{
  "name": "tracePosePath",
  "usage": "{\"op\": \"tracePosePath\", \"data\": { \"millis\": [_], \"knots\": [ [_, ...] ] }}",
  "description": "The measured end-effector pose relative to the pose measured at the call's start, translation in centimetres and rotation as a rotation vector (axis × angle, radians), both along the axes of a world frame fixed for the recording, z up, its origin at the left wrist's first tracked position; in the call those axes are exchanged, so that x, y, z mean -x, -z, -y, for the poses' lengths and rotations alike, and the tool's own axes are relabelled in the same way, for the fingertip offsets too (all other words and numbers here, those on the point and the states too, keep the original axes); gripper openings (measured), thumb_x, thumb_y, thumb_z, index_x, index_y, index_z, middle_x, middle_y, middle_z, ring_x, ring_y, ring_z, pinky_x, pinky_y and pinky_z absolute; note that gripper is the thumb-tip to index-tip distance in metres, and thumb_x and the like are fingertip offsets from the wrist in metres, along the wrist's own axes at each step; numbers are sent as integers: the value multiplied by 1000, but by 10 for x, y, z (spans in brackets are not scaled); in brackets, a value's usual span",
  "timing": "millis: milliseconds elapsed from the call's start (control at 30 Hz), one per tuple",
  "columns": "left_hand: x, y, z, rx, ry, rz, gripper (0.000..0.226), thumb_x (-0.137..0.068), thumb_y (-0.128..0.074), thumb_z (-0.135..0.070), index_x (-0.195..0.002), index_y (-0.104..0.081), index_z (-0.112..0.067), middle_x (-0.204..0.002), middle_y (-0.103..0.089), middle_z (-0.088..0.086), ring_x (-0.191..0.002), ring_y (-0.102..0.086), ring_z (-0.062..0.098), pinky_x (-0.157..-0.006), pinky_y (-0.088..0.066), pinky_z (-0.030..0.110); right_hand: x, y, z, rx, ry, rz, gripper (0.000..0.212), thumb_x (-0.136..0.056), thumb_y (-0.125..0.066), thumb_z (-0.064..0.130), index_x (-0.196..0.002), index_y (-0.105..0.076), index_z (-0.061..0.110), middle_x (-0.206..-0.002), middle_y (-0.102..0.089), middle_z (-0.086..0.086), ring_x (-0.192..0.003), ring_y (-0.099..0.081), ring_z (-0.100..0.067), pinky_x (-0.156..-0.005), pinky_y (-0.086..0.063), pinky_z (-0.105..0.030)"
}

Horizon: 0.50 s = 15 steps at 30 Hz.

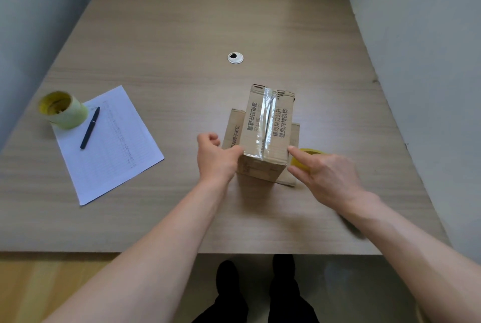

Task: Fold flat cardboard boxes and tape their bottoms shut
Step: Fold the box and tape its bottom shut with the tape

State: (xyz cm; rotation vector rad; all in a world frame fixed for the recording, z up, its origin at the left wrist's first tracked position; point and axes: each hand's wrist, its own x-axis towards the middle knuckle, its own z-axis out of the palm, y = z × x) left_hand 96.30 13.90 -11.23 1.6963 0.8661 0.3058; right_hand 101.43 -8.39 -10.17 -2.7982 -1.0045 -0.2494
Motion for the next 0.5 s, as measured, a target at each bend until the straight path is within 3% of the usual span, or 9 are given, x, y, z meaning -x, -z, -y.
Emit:
{"op": "tracePosePath", "data": {
  "millis": [100,167,267,400,500],
  "knots": [
    [-5,1,-5,-564,622,241,59,-78,-74,-10,-134,-56,-14,-146,-42,13,-136,-38,32,-112,-34,38,-2,0,1,-19,-18,26,44,-82,-75,43,-122,-68,27,-71,-72,-6,-57,-64,-33,-43,-43,-33],
    [-10,3,-8,-761,952,201,55,-83,-76,-27,-134,-59,-17,-152,-37,15,-143,-18,48,-118,-21,53,-4,2,0,-44,-27,44,45,-79,-78,42,-120,-70,24,-72,-72,-5,-55,-64,-32,-42,-45,-33],
    [-19,7,-13,-981,1016,272,48,-76,-82,-28,-120,-70,-15,-132,-57,19,-125,-34,62,-106,-36,63,-7,8,1,-69,-55,47,48,-75,-81,41,-117,-71,20,-76,-73,-5,-57,-65,-32,-43,-47,-34],
    [-33,3,-21,-1068,1037,325,56,-66,-87,-36,-115,-72,-13,-110,-66,14,-105,-50,56,-94,-46,60,-17,10,1,-104,-100,72,47,-68,-84,43,-106,-73,17,-71,-72,-2,-54,-64,-29,-45,-47,-31],
    [-38,3,-21,-1023,1096,278,72,-72,-65,-64,-122,-68,-13,-103,-60,19,-106,-52,47,-93,-46,54,-24,11,0,-68,-144,66,53,-64,-87,47,-105,-71,17,-68,-71,-1,-52,-63,-29,-51,-47,-29]
  ]
}}
